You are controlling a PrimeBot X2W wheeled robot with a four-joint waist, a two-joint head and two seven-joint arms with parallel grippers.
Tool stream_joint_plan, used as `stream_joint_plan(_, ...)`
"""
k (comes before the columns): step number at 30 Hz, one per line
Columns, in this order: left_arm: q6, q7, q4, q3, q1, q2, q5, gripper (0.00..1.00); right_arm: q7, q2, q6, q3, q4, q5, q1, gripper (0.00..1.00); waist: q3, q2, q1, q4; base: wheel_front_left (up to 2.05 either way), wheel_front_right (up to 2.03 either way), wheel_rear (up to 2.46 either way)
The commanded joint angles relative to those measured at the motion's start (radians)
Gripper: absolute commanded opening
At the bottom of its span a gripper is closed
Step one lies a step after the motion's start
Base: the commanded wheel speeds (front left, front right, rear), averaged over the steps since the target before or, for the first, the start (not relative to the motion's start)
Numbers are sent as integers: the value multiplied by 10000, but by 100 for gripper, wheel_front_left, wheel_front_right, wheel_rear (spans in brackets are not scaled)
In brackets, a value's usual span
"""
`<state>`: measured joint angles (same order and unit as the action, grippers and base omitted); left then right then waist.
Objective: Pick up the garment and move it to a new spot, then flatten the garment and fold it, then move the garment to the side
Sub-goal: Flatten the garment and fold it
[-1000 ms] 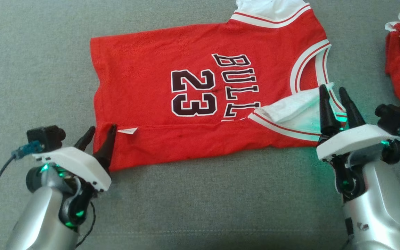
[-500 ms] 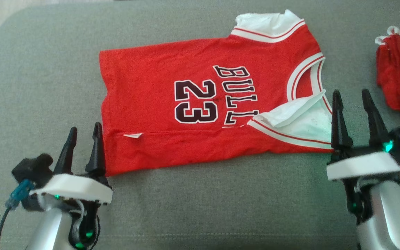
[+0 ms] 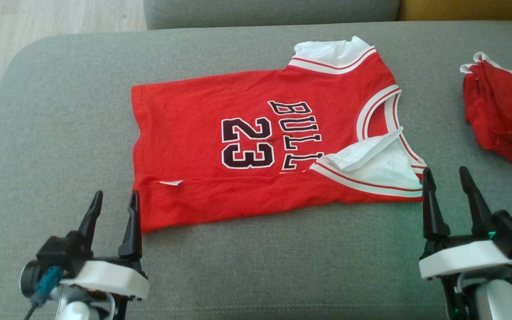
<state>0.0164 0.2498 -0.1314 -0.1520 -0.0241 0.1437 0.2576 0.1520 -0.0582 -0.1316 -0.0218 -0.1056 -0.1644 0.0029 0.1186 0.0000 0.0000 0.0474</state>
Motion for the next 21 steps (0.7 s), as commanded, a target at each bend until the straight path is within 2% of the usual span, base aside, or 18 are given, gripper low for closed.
stream_joint_plan(1, -46, 118, 292, 350, 277, 37, -198, 100, -41, -7, 9, 174, 415, 107, -89, 100, -33, 0, 0, -8, 0, 0, 0)
stream_joint_plan(13, -378, 119, 74, 601, 250, -162, -605, 100, -154, 65, 9, 110, 554, 30, 42, 100, -62, 0, 0, -39, 0, 0, 0)
stream_joint_plan(21, -730, 120, -722, 607, 433, -263, -453, 100, -492, 76, 9, -166, -164, -71, -245, 100, 129, 0, 0, -54, 0, 0, 0)
